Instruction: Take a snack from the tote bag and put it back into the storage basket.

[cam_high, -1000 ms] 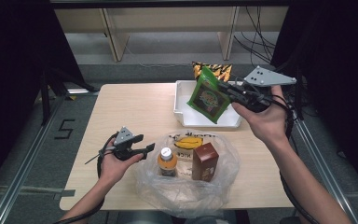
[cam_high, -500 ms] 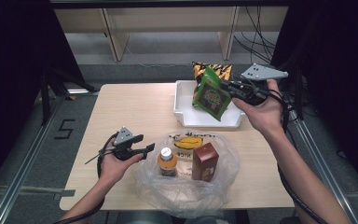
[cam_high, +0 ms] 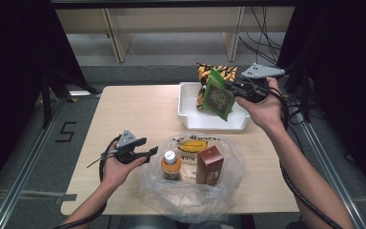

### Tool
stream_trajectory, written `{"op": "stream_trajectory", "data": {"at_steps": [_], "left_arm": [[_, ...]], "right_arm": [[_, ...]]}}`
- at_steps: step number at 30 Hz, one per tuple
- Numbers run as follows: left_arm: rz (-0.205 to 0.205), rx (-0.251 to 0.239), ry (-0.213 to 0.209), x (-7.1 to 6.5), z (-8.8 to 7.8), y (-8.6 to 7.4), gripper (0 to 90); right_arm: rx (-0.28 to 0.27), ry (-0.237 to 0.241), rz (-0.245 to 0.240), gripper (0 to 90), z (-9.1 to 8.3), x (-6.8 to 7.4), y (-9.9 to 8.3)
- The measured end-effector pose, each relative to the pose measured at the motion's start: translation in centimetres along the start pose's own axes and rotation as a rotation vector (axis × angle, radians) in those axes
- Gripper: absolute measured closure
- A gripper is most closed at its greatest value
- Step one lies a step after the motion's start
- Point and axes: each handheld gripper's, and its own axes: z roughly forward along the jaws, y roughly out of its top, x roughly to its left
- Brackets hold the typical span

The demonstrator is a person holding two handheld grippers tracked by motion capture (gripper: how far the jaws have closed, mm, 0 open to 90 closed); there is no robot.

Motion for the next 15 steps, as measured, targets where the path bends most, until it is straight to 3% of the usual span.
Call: {"op": "stream_trajectory", "data": {"at_steps": [15], "left_arm": [[-0.014,-0.001,-0.001,0.1,0.1,-0.1,35.7]], "right_arm": [[0.052,-0.011,-0.014,90.0,2.5,-1.1,-0.8]]}}
